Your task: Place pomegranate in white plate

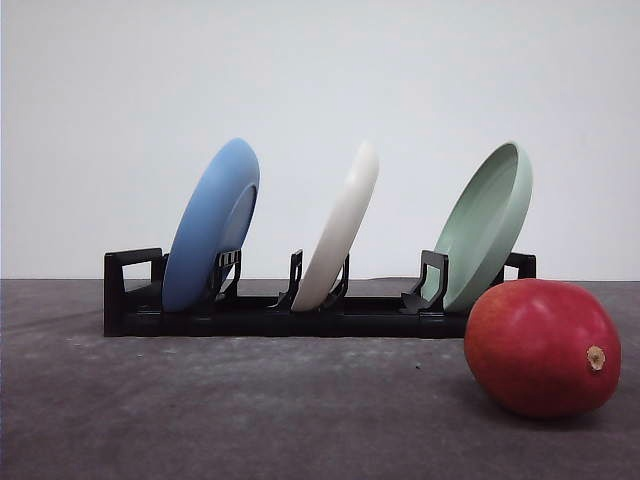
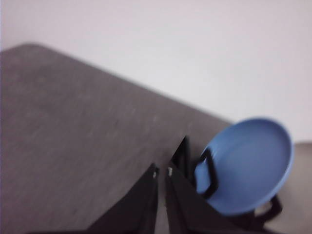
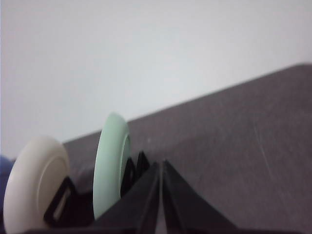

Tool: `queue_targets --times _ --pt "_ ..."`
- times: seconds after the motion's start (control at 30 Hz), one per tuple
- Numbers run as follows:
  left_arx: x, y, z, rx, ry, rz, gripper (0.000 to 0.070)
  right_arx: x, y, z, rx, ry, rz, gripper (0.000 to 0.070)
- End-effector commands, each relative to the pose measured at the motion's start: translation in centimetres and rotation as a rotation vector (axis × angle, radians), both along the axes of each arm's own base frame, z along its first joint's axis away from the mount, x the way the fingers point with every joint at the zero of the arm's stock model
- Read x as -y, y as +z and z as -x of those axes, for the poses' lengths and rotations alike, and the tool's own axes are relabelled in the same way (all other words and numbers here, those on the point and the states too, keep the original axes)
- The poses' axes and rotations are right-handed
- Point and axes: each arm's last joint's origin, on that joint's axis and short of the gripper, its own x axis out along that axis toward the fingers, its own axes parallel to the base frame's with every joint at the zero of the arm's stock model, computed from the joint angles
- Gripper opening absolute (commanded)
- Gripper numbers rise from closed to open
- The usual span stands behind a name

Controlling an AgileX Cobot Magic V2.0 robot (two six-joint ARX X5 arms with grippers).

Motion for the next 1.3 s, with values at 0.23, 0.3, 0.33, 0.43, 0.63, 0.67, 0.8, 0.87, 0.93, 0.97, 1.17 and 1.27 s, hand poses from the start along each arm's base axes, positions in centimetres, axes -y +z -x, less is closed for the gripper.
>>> queue_targets --times 0.23,0.3,0.33,0.43,0.63,0.67,0.8,0.87,0.93,0.97,1.17,1.27 --pt "0.6 3.0 -0.8 -0.256 -0.231 -0.124 0.0005 -0.4 1.5 -0.9 -0.225 0.159 0.072 0.0004" --pt "0.7 3.3 -1.3 -0.302 -0.283 -0.131 0.0005 -0.5 1.4 -1.5 -0.261 0.214 0.076 0.0003" --pt "0.8 3.5 -1.6 -0.326 -0.315 -0.136 0.0005 -0.6 1.2 -1.8 -0.279 0.238 0.073 0.0004" --pt "1.1 3.8 -2.5 -0.379 -0.383 -0.156 0.0005 -0.8 0.8 -2.8 -0.338 0.315 0.069 0.0003" --pt "2.8 3.8 -4.1 -0.371 -0.535 -0.222 0.0006 -1.8 0.4 -3.4 -0.365 0.42 0.146 0.0004" --pt "3.1 3.8 -4.2 -0.363 -0.565 -0.24 0.0006 -2.0 0.4 -3.4 -0.362 0.433 0.16 0.0005" --pt "4.7 3.8 -5.0 -0.317 -0.704 -0.367 0.0006 -2.6 0.4 -3.2 -0.341 0.5 0.233 0.0006" --pt "5.3 3.8 -5.3 -0.294 -0.77 -0.443 0.0005 -2.8 0.4 -3.2 -0.329 0.528 0.268 0.0006" --pt "5.9 3.8 -5.5 -0.282 -0.819 -0.488 0.0005 -2.9 0.4 -3.1 -0.321 0.543 0.29 0.0006" --pt "6.2 3.8 -5.7 -0.283 -0.832 -0.493 0.0005 -2.9 0.4 -3.1 -0.319 0.546 0.295 0.0006" --pt "6.9 4.3 -6.2 -0.228 -0.857 -0.496 0.0315 -3.0 0.4 -3.1 -0.318 0.548 0.297 0.03" --pt "7.1 4.8 -6.2 -0.193 -0.857 -0.487 0.0505 -3.0 0.4 -3.1 -0.316 0.552 0.295 0.0385"
